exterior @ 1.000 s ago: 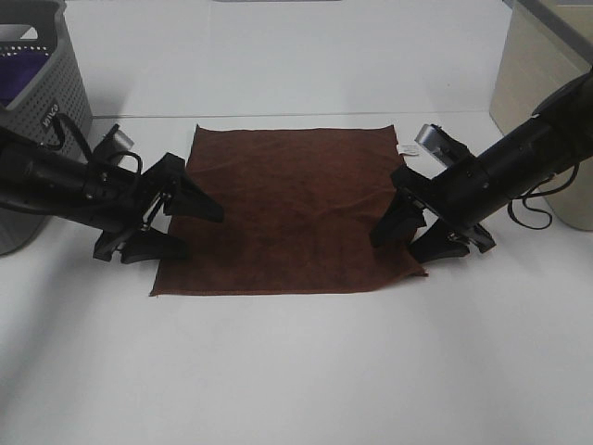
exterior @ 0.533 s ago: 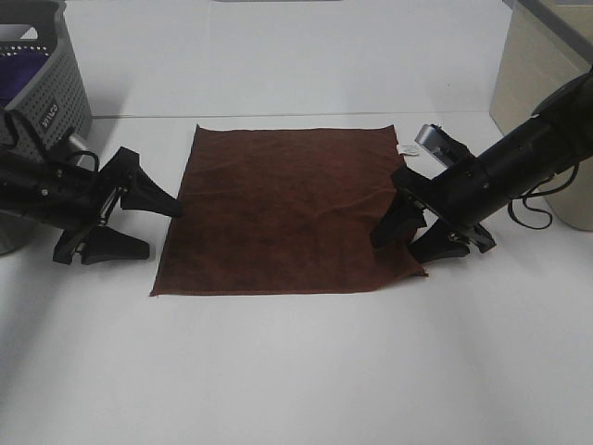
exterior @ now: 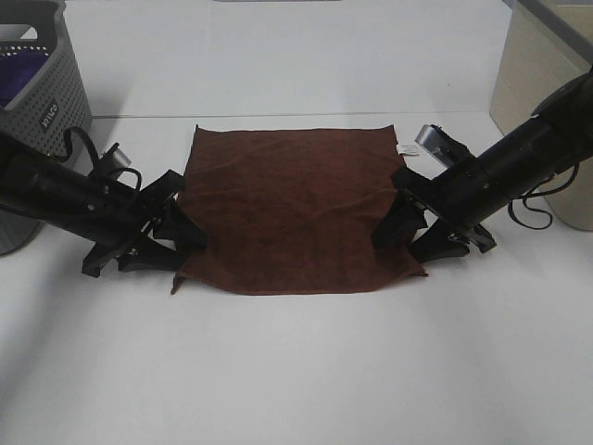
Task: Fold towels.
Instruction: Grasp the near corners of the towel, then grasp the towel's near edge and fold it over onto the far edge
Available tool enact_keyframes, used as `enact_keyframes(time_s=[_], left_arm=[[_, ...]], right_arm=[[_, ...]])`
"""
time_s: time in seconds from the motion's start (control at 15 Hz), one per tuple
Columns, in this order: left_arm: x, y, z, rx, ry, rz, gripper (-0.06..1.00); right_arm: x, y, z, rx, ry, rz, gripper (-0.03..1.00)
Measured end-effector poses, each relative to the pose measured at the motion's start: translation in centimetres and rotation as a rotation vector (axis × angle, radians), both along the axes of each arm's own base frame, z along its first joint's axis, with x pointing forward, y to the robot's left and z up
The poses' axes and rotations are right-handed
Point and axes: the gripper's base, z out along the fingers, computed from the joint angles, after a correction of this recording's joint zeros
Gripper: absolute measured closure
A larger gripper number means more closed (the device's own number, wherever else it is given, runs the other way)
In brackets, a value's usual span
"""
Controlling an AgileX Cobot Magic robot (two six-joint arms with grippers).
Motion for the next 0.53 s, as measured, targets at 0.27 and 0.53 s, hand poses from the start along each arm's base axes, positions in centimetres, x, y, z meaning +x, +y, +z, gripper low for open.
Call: enact_keyframes(time_s=[0.27, 0.53], left_arm=[[0.0, 0.0, 0.0, 0.007, -0.002, -0.006, 0.94], [-0.4, 0.2, 1.6, 0.041, -0.022, -0.064, 0.94]], right_arm=[[0.0, -0.2, -0.7, -0.032, 0.000, 0.010, 0.83], [0.0, -0.2, 0.3, -0.026, -0.011, 0.006, 0.97]])
